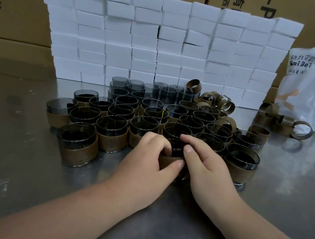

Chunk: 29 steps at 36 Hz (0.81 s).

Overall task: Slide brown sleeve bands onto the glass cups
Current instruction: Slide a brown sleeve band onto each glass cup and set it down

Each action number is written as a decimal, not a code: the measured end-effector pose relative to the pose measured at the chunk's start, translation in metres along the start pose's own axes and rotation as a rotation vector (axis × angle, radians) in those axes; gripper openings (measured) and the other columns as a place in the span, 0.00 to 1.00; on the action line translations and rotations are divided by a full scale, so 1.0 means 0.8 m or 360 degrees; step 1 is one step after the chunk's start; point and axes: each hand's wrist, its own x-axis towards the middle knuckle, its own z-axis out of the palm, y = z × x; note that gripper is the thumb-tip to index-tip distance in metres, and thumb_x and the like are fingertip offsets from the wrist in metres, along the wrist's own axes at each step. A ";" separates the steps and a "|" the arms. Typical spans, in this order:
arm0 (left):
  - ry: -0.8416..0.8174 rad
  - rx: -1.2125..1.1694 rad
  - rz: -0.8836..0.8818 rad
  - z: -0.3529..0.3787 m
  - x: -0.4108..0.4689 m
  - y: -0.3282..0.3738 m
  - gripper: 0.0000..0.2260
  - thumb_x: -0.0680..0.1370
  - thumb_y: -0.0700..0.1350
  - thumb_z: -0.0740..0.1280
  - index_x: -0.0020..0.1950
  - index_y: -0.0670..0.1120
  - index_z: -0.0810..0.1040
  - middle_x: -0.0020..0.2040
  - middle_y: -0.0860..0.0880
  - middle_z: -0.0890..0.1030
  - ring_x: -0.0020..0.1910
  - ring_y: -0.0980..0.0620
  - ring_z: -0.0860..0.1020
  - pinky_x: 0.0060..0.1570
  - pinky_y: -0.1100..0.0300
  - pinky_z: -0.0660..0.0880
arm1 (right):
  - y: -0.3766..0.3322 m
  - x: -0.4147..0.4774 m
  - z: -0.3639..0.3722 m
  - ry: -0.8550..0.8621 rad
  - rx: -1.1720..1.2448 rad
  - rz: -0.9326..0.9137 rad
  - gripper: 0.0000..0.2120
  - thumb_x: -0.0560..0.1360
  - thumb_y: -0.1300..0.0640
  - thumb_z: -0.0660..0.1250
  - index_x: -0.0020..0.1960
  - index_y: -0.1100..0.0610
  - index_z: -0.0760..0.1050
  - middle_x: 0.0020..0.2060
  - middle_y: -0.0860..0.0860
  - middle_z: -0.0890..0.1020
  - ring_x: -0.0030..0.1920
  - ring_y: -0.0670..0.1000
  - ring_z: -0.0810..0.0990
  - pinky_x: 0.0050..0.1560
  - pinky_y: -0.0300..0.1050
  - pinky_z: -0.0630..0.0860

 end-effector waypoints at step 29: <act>-0.0529 0.1064 0.0144 -0.022 0.024 0.002 0.28 0.76 0.57 0.59 0.73 0.53 0.55 0.74 0.53 0.56 0.75 0.52 0.47 0.72 0.53 0.44 | 0.010 -0.003 0.003 -0.0230 -0.0165 0.0011 0.09 0.74 0.54 0.63 0.38 0.43 0.76 0.32 0.39 0.78 0.32 0.39 0.74 0.34 0.33 0.70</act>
